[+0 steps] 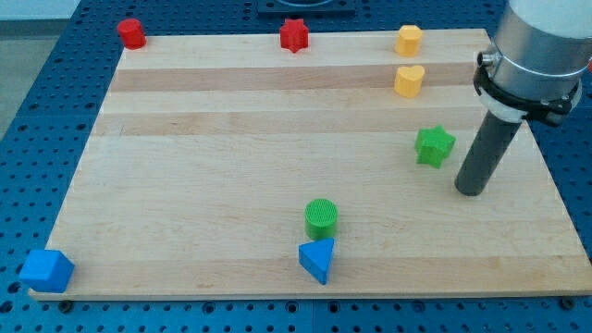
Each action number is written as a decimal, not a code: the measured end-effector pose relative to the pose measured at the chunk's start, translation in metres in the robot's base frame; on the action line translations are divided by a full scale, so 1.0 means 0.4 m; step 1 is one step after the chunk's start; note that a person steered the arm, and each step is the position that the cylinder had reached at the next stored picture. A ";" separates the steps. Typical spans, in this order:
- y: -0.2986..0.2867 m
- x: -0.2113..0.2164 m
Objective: Slightly push the green star upwards
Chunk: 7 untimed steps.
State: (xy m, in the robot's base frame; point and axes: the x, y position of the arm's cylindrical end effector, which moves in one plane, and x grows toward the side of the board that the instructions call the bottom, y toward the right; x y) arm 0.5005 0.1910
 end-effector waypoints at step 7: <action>-0.049 -0.077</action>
